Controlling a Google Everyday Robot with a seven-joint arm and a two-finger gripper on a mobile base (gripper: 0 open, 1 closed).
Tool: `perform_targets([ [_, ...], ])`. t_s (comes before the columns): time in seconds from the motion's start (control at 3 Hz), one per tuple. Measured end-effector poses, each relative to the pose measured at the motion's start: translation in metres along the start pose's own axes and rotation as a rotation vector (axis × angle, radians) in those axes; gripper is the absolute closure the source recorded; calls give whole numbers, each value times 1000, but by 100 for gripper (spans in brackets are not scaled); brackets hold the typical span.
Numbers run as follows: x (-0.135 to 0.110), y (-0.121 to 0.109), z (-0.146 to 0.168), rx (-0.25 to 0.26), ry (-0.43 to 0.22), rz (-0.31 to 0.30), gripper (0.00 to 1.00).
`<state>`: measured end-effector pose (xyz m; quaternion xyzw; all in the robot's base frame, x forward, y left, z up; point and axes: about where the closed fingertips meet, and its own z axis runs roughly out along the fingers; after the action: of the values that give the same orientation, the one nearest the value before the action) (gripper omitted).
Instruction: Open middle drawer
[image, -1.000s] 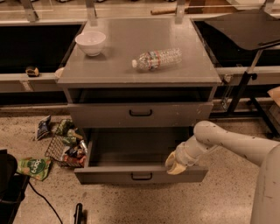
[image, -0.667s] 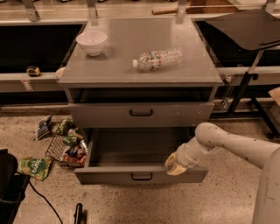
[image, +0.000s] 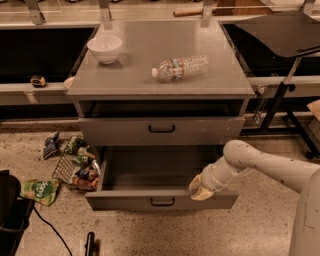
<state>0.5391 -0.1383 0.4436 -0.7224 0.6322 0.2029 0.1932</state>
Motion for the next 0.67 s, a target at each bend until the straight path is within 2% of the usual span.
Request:
perform_targets([
  [0.67,0,0,0,0,0,0,12],
])
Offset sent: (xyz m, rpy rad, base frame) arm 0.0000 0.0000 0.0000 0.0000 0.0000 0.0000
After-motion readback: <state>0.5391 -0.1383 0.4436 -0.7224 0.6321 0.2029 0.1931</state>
